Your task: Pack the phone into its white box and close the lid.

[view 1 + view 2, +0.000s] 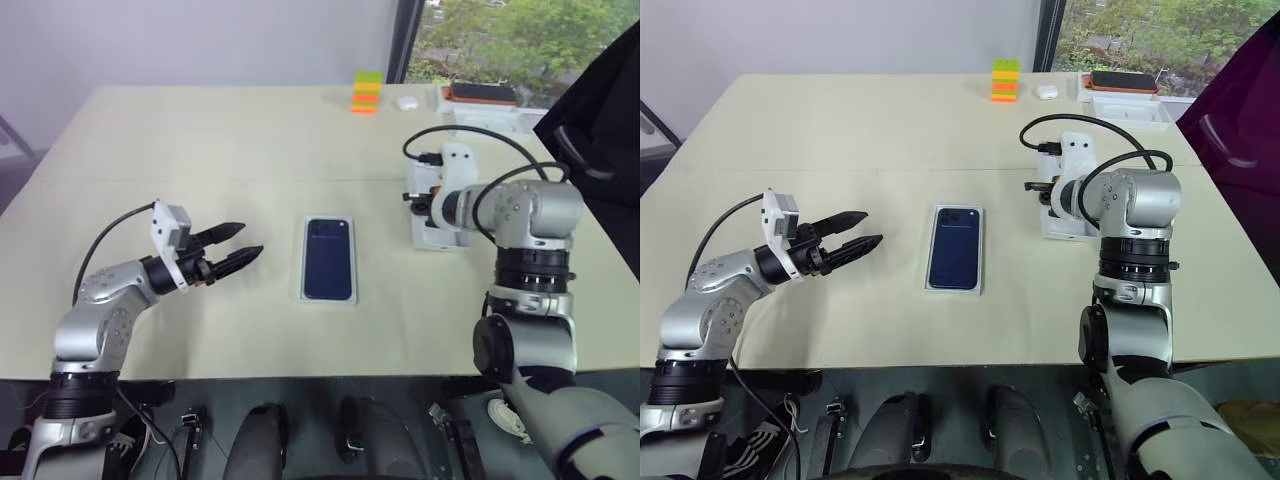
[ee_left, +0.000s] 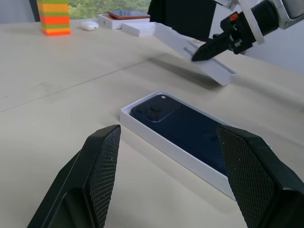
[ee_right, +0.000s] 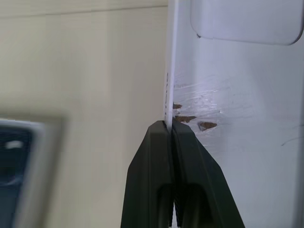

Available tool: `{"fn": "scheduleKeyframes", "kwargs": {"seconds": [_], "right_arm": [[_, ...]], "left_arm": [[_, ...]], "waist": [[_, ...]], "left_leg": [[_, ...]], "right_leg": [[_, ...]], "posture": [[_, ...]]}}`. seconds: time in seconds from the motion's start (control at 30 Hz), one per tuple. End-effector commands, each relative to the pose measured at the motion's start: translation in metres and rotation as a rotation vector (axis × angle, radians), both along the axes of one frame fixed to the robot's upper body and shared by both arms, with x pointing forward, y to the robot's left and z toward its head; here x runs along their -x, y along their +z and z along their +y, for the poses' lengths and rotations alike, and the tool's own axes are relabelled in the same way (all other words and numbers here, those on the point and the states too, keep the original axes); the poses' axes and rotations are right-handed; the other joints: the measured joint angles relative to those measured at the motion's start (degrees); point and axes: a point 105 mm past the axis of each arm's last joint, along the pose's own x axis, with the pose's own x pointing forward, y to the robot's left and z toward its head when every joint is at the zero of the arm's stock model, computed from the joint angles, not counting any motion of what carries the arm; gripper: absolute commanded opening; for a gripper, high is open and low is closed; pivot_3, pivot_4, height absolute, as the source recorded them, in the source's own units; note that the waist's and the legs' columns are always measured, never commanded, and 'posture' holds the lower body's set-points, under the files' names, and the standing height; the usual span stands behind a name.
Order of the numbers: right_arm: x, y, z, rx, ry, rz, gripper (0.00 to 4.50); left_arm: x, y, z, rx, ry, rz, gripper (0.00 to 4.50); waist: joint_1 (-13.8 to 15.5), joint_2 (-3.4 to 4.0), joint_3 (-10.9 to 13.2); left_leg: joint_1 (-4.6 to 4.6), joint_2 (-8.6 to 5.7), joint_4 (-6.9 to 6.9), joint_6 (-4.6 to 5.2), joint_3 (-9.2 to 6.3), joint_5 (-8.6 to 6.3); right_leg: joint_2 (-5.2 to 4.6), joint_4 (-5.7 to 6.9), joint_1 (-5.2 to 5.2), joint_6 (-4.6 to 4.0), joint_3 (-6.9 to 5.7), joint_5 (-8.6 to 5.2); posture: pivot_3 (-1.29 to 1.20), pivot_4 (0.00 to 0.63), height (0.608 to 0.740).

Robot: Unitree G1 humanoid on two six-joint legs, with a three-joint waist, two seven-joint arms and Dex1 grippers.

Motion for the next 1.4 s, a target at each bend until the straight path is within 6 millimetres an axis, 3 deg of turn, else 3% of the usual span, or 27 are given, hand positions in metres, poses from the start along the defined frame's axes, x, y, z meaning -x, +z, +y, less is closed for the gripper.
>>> {"fn": "scheduleKeyframes", "kwargs": {"seconds": [0.03,0.1,0.2,0.3,0.53,0.8,1.27,1.4], "right_arm": [[0.001,0.043,0.026,-0.052,0.134,-0.174,0.03],[0.01,0.056,0.045,-0.338,0.227,-0.14,0.03],[0.022,0.069,0.064,-0.53,0.327,-0.13,0.03],[0.036,0.082,0.09,-0.853,0.442,-0.079,0.03],[0.055,0.068,0.116,-1.072,0.492,-0.032,0.03],[0.075,0.037,0.14,-1.17,0.529,0.091,0.03],[0.073,0.021,0.136,-1.129,0.493,0.136,0.03],[0.082,0.013,0.145,-1.102,0.54,0.175,0.03]], "left_arm": [[-0.002,0.013,0.007,-0.007,0.027,-0.056,3.42],[-0.003,0.018,0.011,0.001,0.037,-0.075,3.42],[-0.004,0.025,0.015,0.021,0.055,-0.099,3.42],[-0.002,0.031,0.02,0.035,0.073,-0.112,3.42],[0.003,0.037,0.032,0.041,0.101,-0.104,3.42],[0.002,0.047,0.038,0.063,0.124,-0.099,3.42],[0.006,0.04,0.025,0.067,0.089,-0.076,3.42],[0.006,0.038,0.022,0.073,0.076,-0.068,3.42]], "waist": [[-0.16,0.0,0.0],[-0.31,0.0,0.0],[-0.14,0.0,0.0],[-0.06,0.01,-0.01],[0.04,0.05,-0.01],[-0.35,0.06,0.0],[-0.34,0.05,-0.01],[-0.41,0.05,-0.01]], "left_leg": [[0.0,0.0,0.0,0.0,0.0,0.0],[0.0,0.01,0.0,0.0,0.0,0.0],[0.01,0.1,-0.01,0.0,-0.01,0.0],[0.01,0.14,-0.02,0.0,-0.01,0.0],[-0.01,0.24,-0.01,-0.01,0.0,0.0],[0.0,0.18,-0.04,0.0,0.01,0.0],[0.01,0.23,-0.06,0.0,0.02,0.0],[0.01,0.23,-0.06,0.0,0.02,0.0]], "right_leg": [[0.0,0.0,0.0,0.0,0.0,0.0],[0.0,0.0,0.0,0.0,0.0,0.0],[0.06,0.03,-0.01,-0.01,-0.01,0.01],[0.06,0.05,0.0,-0.01,-0.01,0.01],[0.0,0.02,0.0,-0.01,0.02,0.01],[0.07,0.01,-0.01,-0.01,0.05,0.01],[0.12,0.01,-0.01,-0.02,0.07,0.01],[0.12,0.01,-0.01,-0.02,0.08,0.01]], "posture": [[0.0,0.15,0.74],[0.0,0.15,0.74],[0.0,0.15,0.74],[0.0,0.15,0.74],[0.0,0.15,0.74],[0.0,0.15,0.74],[0.0,0.15,0.74],[0.0,0.15,0.74]]}}
